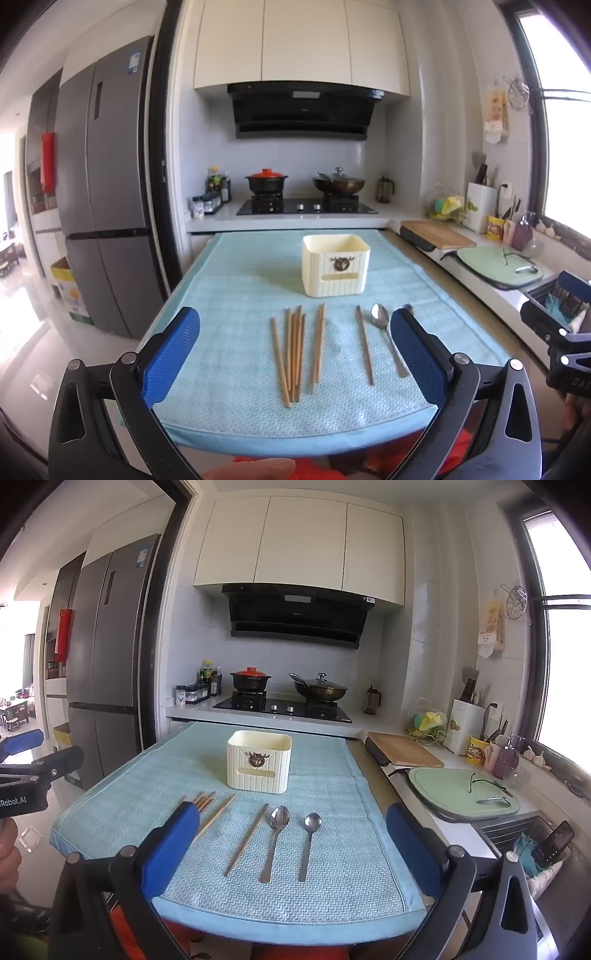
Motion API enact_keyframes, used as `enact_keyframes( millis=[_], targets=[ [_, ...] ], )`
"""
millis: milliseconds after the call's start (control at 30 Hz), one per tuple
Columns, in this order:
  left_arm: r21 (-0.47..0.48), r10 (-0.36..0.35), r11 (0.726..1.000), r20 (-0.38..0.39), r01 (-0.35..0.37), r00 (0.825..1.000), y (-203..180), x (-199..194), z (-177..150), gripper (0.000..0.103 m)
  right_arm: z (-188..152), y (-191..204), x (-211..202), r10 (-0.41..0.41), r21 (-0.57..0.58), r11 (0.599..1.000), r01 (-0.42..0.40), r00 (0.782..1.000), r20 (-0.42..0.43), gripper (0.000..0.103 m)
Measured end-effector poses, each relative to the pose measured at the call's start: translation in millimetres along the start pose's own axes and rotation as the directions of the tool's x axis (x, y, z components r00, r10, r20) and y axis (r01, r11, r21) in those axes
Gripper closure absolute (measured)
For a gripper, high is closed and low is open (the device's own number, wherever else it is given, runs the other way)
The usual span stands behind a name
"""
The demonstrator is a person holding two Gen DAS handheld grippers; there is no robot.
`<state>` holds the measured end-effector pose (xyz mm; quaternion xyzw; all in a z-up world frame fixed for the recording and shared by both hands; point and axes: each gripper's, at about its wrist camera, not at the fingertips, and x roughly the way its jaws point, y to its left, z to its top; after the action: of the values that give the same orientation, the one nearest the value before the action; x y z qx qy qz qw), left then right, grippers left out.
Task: Organize utensils
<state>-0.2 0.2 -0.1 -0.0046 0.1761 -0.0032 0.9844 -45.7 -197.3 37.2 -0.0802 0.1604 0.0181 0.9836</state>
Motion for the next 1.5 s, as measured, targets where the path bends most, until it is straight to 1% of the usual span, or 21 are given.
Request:
enact_keyframes(
  millis=[200,233,500,700,733,1267,1500],
  targets=[
    [0.01,0.001,1.0,0.005,-0.001,1.0,-2,-5,0,0.0,0,2,-2,0.002,-0.003,1.0,-0.002,1.0,0.0,0.0],
    [0.008,0.003,1.0,-0.013,-0.003,1.0,0,1,2,0.0,1,3,-2,0.002,-0.004,1.0,-0.002,1.0,0.001,0.0],
    [-0.003,0.0,1.0,-0.02,0.0,1.0,0,2,0,0.0,1,-1,4,0.004,0.001,1.0,-0.004,1.0,-0.01,0.0],
    [-0.006,0.002,1.0,-0.02,-0.002,1.0,0,2,-3,0.0,6,0,1,0.006,0.003,1.0,-0.006,1.0,-0.012,0.0],
    [-0.006,0.002,1.0,-0.02,-0.002,1.0,-1,2,-3,0.0,2,4,1,0.007,0.0,1.0,-0.007,1.0,-0.011,0.0],
    [-0.009,0.001,1.0,-0.025,-0.001,1.0,0,3,-4,0.0,2,5,1,0.008,0.002,1.0,-0.008,1.0,-0.012,0.0],
    [-0.012,0.005,1.0,-0.023,-0.005,1.0,0,2,-11,0.0,1,6,2,0.008,0.002,1.0,-0.008,1.0,-0.012,0.0]
  ],
)
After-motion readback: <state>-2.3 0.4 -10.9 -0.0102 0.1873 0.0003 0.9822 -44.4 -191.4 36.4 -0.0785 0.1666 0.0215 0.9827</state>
